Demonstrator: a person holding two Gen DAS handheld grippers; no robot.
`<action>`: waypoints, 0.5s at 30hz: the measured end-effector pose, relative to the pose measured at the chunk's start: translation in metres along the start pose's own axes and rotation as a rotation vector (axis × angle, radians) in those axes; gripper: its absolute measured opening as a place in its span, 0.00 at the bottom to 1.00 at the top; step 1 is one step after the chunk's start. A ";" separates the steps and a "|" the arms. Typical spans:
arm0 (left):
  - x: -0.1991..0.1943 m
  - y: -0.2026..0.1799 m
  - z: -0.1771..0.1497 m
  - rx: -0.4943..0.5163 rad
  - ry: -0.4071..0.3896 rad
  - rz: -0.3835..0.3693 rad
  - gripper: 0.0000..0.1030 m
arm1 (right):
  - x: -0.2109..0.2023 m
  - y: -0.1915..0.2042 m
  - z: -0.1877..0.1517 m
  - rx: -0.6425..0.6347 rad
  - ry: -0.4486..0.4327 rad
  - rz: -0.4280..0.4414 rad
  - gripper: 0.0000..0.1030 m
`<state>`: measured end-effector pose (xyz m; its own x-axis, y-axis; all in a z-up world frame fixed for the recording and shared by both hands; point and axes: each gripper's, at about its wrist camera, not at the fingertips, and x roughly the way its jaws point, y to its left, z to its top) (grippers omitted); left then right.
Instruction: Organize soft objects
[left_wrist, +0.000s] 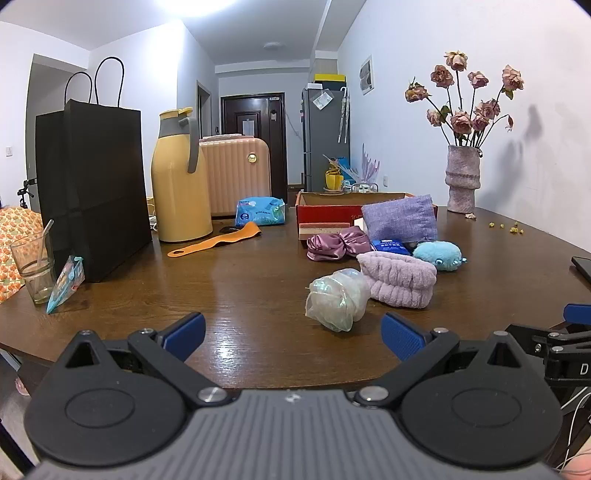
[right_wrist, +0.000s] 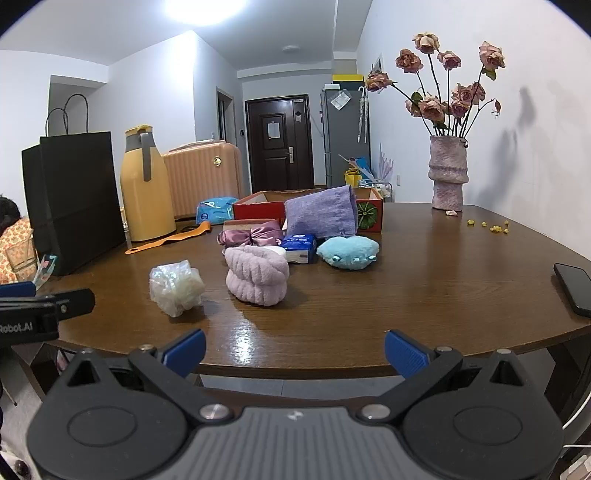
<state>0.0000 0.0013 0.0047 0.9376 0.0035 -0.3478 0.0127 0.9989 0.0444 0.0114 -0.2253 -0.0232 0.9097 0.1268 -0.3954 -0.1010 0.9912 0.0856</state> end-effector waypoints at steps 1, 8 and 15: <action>0.000 0.000 0.000 0.000 0.000 0.000 1.00 | 0.000 0.000 0.000 0.001 0.000 -0.001 1.00; 0.000 0.000 0.000 0.000 -0.001 0.000 1.00 | 0.000 0.000 0.000 0.001 -0.001 -0.001 1.00; 0.000 0.001 0.001 0.001 0.000 0.000 1.00 | 0.000 -0.001 0.001 0.000 -0.004 0.000 1.00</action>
<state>0.0009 0.0020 0.0059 0.9374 0.0031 -0.3482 0.0134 0.9989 0.0449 0.0118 -0.2261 -0.0221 0.9112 0.1265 -0.3920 -0.1008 0.9912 0.0856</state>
